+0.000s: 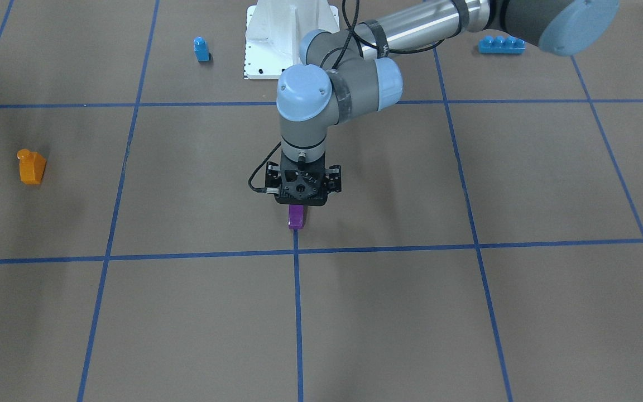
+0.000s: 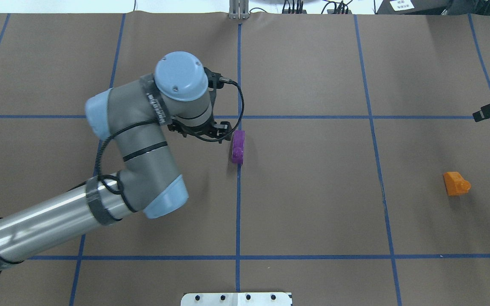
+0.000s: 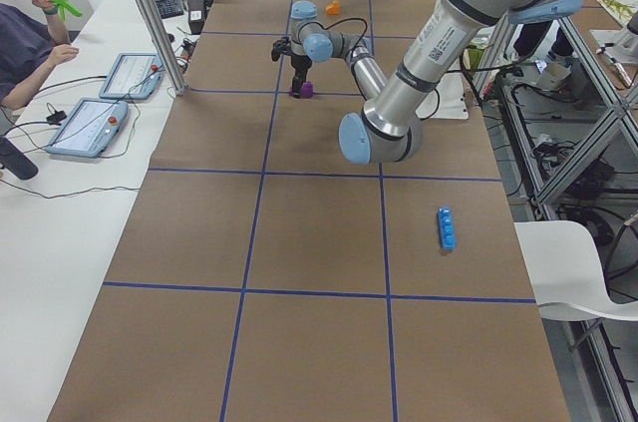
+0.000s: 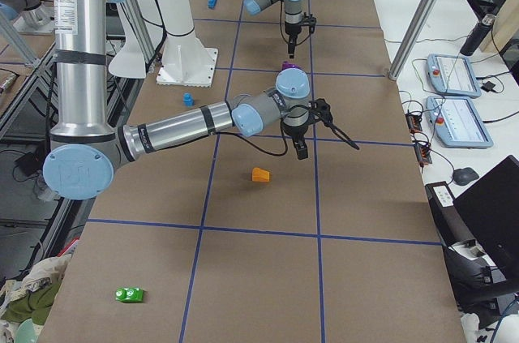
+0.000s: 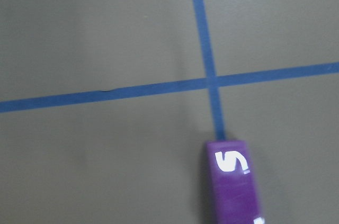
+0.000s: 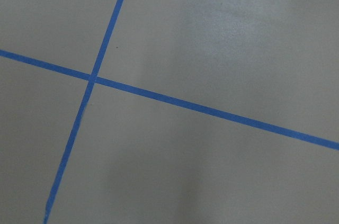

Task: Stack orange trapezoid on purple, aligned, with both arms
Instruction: 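Set the purple block down, open the left gripper and withdraw, then lower the right gripper onto the orange trapezoid block and grasp it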

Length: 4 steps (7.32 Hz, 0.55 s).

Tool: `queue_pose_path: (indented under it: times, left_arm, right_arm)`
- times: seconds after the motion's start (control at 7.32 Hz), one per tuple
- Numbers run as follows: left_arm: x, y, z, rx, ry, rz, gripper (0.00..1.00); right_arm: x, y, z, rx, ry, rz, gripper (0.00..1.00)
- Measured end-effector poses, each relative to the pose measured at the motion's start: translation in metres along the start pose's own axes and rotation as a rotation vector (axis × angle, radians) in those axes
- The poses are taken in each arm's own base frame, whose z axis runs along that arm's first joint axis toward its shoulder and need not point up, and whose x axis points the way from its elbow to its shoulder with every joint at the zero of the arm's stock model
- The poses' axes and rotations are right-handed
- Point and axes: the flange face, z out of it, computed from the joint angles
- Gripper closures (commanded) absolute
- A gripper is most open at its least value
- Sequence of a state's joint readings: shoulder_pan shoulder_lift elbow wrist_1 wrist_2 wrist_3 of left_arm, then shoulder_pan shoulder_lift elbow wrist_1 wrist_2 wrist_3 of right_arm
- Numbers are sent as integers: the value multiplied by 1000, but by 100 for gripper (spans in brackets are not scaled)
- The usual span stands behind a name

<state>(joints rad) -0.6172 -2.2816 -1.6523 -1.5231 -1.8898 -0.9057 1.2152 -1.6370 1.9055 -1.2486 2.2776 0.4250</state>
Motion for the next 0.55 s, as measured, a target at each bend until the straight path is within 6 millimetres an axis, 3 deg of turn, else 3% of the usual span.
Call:
queue_pose_path:
  times: [0.27, 0.41, 0.55]
  left_arm:
    - [-145, 37, -49, -23, -5, 134, 0]
    - [-214, 42, -70, -33, -10, 196, 0]
    - [-269, 42, -86, -33, -25, 245, 0]
  right_arm:
    - [-12, 41, 32, 48, 8, 70, 1]
    - [-16, 63, 47, 60, 21, 101, 2]
    - [-16, 84, 59, 75, 40, 140, 1]
